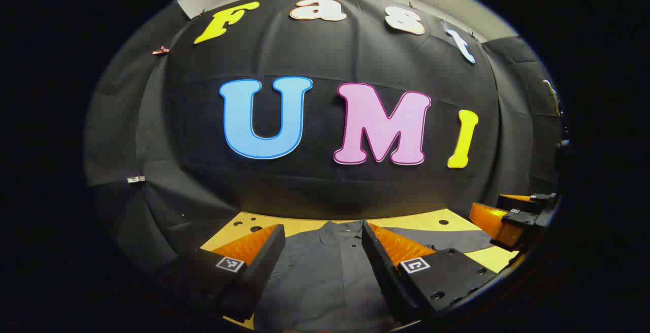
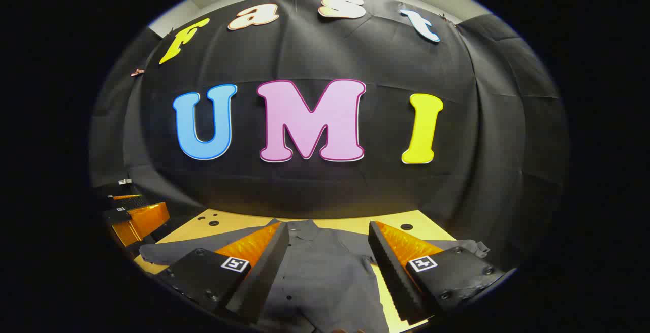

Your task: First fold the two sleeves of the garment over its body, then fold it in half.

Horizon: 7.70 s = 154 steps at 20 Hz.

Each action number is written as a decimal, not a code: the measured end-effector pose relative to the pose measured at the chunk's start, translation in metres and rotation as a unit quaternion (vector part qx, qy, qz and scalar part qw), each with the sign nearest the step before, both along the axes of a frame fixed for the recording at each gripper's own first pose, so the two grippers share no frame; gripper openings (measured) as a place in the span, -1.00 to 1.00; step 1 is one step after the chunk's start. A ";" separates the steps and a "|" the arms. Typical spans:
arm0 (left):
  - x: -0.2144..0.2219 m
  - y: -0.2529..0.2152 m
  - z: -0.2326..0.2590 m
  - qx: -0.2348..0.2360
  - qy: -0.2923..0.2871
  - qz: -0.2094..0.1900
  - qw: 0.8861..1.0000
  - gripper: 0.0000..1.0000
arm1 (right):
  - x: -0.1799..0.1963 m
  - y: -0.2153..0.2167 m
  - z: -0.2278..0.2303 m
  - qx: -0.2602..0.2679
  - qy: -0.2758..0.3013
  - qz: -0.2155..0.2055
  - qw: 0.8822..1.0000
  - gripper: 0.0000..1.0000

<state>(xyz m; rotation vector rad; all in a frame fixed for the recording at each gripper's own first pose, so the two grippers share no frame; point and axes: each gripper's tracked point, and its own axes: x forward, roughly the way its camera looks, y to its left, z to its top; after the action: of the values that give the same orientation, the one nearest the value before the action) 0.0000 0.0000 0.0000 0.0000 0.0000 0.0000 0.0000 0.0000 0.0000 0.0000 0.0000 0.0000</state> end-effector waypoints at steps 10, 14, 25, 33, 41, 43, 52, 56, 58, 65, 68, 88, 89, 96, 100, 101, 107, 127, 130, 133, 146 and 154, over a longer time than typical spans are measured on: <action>0.012 -0.003 -0.001 0.012 0.002 0.002 1.000 0.92 | 0.015 -0.022 -0.002 -0.005 0.006 -0.013 1.000 0.95; 0.012 0.001 -0.002 0.018 0.000 0.008 1.000 0.92 | 0.024 -0.028 -0.006 0.005 0.022 -0.011 1.000 0.95; 0.011 -0.012 -0.007 0.028 0.011 0.025 0.999 0.92 | 0.053 -0.092 -0.025 0.022 0.055 -0.042 0.997 0.95; 0.015 -0.033 -0.024 0.022 0.034 0.044 0.998 0.92 | 0.076 -0.192 -0.073 0.040 0.107 -0.124 0.986 0.96; 0.021 -0.056 -0.047 0.028 0.051 0.051 0.997 0.92 | 0.097 -0.306 -0.131 0.056 0.155 -0.213 0.963 0.96; 0.024 -0.059 -0.052 0.030 0.058 0.054 0.996 0.92 | 0.097 -0.332 -0.149 0.048 0.169 -0.235 0.956 0.96; 0.026 -0.060 -0.065 0.039 0.078 0.070 0.994 0.92 | 0.099 -0.422 -0.214 0.083 0.234 -0.318 0.915 0.96; 0.026 -0.063 -0.068 0.044 0.089 0.075 0.992 0.92 | 0.092 -0.461 -0.244 0.112 0.264 -0.350 0.892 0.96; 0.027 -0.068 -0.070 0.048 0.091 0.071 0.992 0.92 | 0.093 -0.478 -0.262 0.115 0.276 -0.365 0.882 0.96; 0.037 -0.086 -0.074 0.054 0.109 0.050 0.991 0.88 | 0.094 -0.500 -0.296 0.151 0.305 -0.381 0.860 0.97; 0.042 -0.091 -0.075 0.061 0.110 0.042 0.991 0.88 | 0.094 -0.497 -0.307 0.164 0.321 -0.378 0.852 0.96; 0.029 -0.070 -0.112 0.016 0.165 0.052 0.985 0.89 | 0.118 -0.462 -0.302 0.137 0.348 -0.286 0.882 -0.85; 0.028 -0.066 -0.113 0.012 0.166 0.055 0.984 0.88 | 0.123 -0.458 -0.294 0.132 0.342 -0.282 0.886 -0.85; 0.012 -0.033 -0.110 -0.012 0.166 0.062 0.984 0.89 | 0.128 -0.431 -0.214 0.111 0.306 -0.268 0.907 -0.85; 0.006 -0.010 -0.103 -0.026 0.160 0.063 0.985 0.88 | 0.134 -0.386 -0.156 0.082 0.277 -0.243 0.926 -0.85; 0.004 -0.004 -0.101 -0.030 0.158 0.063 0.985 0.88 | 0.136 -0.375 -0.145 0.065 0.272 -0.231 0.932 -0.85; -0.004 0.026 -0.107 -0.052 0.160 0.064 0.984 0.92 | 0.158 -0.270 -0.082 0.019 0.245 -0.156 0.957 -0.86; -0.057 0.149 -0.132 -0.081 0.164 0.166 0.969 0.92 | 0.213 0.101 -0.091 -0.057 0.256 0.119 0.957 -0.86; -0.071 0.172 -0.144 -0.096 0.179 0.195 0.960 0.92 | 0.216 0.149 -0.105 -0.066 0.267 0.151 0.950 -0.86; -0.080 0.193 -0.149 -0.105 0.177 0.221 0.953 0.92 | 0.218 0.191 -0.123 -0.078 0.277 0.179 0.941 -0.86; -0.080 0.257 -0.198 -0.136 0.200 0.264 0.934 0.92 | 0.206 0.317 -0.216 -0.099 0.312 0.235 0.915 -0.63; -0.081 0.291 -0.215 -0.159 0.202 0.288 0.922 0.92 | 0.190 0.330 -0.223 -0.086 0.312 0.246 0.914 0.09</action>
<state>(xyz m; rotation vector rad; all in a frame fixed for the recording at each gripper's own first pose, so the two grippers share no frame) -0.0808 0.2906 -0.2148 -0.3275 0.4138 0.5924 0.1900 0.3304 -0.2230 -0.1761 0.6429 0.5075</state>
